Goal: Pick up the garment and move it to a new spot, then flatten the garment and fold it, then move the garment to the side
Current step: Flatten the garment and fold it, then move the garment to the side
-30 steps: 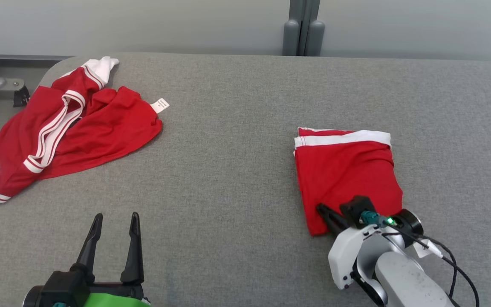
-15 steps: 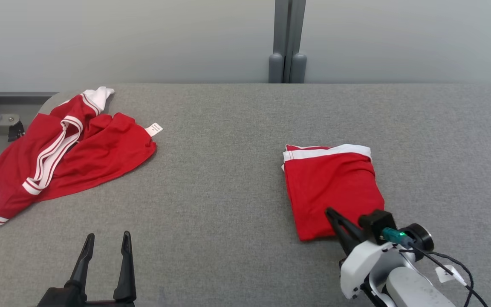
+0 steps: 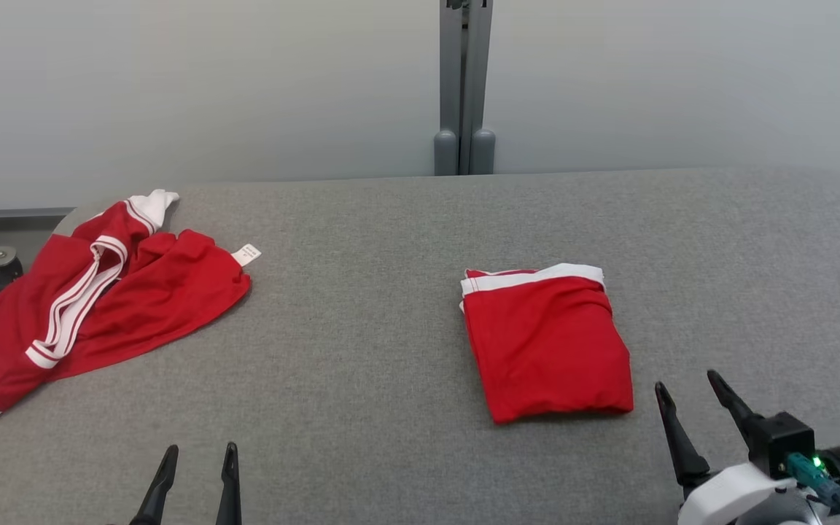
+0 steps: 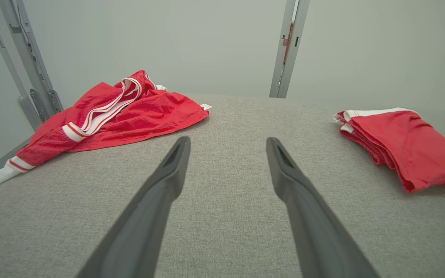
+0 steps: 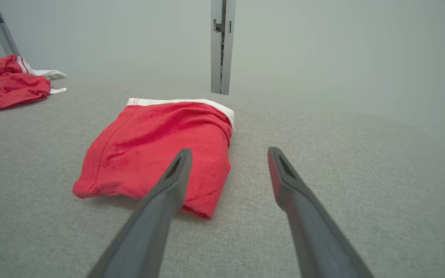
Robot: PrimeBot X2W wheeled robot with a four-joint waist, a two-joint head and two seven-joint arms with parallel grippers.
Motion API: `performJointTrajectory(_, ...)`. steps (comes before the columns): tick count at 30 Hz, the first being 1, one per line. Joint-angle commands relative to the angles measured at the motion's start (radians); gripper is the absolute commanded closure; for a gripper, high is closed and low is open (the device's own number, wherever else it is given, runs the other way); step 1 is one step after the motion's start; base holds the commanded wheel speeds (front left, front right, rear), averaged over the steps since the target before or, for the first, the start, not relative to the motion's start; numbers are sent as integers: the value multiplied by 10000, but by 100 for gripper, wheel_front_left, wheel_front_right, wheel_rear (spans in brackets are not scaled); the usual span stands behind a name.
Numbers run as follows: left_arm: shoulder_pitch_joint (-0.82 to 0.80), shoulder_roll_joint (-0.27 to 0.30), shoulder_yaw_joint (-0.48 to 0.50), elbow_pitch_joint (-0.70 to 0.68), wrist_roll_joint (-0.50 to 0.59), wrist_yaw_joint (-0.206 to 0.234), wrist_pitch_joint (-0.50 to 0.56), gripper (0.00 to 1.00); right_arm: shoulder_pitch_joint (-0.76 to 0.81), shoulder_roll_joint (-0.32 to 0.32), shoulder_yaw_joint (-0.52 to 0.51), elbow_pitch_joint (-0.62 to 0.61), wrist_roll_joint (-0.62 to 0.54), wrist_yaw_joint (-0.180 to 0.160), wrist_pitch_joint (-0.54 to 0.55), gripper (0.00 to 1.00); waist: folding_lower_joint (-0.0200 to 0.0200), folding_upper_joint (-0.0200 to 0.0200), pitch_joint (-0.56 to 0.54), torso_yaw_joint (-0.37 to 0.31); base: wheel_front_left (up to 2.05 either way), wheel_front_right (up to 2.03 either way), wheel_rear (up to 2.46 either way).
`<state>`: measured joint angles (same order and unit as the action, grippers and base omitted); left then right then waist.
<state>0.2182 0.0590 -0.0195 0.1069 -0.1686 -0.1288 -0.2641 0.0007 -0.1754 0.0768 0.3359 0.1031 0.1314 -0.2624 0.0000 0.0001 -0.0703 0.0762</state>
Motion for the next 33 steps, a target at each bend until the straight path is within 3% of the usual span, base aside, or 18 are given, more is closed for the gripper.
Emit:
performJointTrajectory(1,175,106,19,41,-28,-33,-1,0,233,48,-143,-220,-115,-15,-29,0,0,-1,-85,-146,0,0,0)
performJointTrajectory(10,412,131,-52,91,-57,-35,-1,0,988,330,-661,-630,-281,-15,-30,0,0,-1,-139,-402,0,0,0)
performJointTrajectory(22,404,145,-97,84,-79,-36,-1,0,777,464,-780,-540,-229,-15,-31,0,0,-1,-51,-428,0,0,0)
performJointTrajectory(28,278,110,-146,48,-145,-36,-1,0,78,828,-941,-156,396,-15,-31,0,0,-1,213,-476,0,0,0)
performJointTrajectory(33,-57,161,-305,118,-284,-37,-1,0,-1677,938,-1094,664,1365,-15,1635,0,0,-1,616,-411,0,0,0)
